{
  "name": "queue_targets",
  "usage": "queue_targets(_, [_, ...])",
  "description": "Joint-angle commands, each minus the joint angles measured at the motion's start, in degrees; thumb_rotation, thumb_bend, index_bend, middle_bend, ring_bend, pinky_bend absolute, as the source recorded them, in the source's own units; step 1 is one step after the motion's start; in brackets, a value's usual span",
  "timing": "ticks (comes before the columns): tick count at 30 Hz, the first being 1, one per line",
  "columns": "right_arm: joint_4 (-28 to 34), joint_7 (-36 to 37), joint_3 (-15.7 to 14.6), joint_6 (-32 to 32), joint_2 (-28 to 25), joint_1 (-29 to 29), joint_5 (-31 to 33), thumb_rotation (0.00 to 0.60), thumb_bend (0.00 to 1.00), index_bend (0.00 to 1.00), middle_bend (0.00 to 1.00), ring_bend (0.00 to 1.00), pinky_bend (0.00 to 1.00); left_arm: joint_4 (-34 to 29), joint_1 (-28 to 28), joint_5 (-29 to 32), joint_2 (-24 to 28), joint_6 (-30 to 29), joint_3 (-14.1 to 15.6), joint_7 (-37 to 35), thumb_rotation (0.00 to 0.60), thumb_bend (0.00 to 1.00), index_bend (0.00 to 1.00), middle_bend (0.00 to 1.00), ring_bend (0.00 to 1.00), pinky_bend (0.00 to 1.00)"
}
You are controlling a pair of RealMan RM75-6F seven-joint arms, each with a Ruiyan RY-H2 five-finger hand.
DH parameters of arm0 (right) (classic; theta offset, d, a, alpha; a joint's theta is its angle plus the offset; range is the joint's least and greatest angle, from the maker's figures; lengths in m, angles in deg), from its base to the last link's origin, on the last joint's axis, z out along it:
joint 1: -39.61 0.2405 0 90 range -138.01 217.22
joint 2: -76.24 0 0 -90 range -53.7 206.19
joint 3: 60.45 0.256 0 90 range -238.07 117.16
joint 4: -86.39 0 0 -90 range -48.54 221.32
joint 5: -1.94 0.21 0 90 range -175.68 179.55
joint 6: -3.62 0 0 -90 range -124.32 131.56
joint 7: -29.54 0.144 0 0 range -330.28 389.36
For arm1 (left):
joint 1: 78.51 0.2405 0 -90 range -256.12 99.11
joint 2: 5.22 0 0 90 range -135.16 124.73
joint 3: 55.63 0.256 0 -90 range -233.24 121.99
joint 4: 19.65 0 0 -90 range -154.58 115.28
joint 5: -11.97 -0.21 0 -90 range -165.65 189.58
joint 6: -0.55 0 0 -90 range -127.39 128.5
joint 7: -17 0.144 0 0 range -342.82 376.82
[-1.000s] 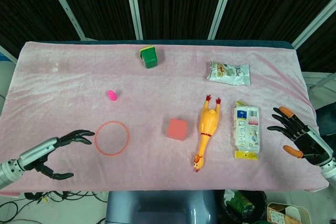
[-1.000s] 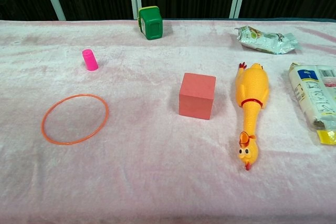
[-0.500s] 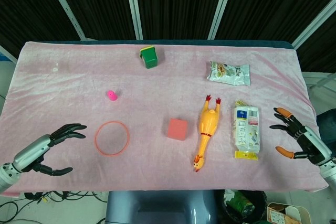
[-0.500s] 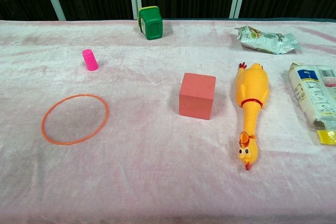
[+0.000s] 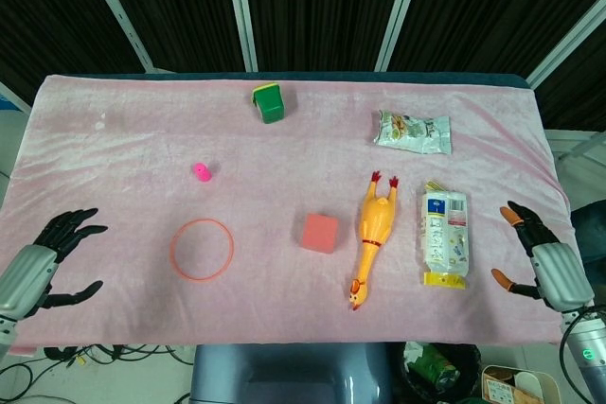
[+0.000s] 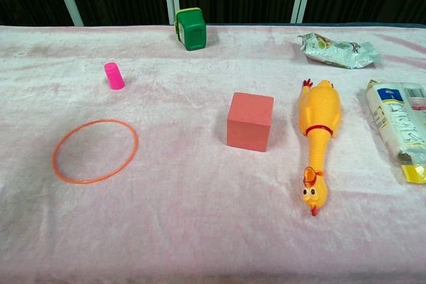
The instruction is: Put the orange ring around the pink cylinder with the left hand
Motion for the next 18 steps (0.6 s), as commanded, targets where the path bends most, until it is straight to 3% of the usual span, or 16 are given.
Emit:
queue_targets(1, [5.0,-21.7,1.6,-5.9,5.8,-5.2,3.1,0.6,0.17,0.0,0.0,0.0,0.18,-0.9,1.3,1.4,-1.1,1.1,-0.2,3.3,0.6,0.24,0.22,0.04,0.0,0.0])
queue_targets(8, [2.8,-29.4,2.1,-4.2,8.3,-5.4,3.9,0.6,0.17,0.0,0.0,0.0,0.18,0.4,1.3,3.4,-5.5,5.2,-1.3,15.3,0.6,0.24,0.25,0.05,0.0,0.0])
queue_targets(18, [2.8,-26.2,2.7,-1.5,7.6,-5.4,3.8,0.6,0.17,0.0,0.0,0.0,0.18,3.1,-2.3,10.1,-13.3,17.3,-3.6,26.4,0.6,0.25,0.35,0.06,0.0,0.0])
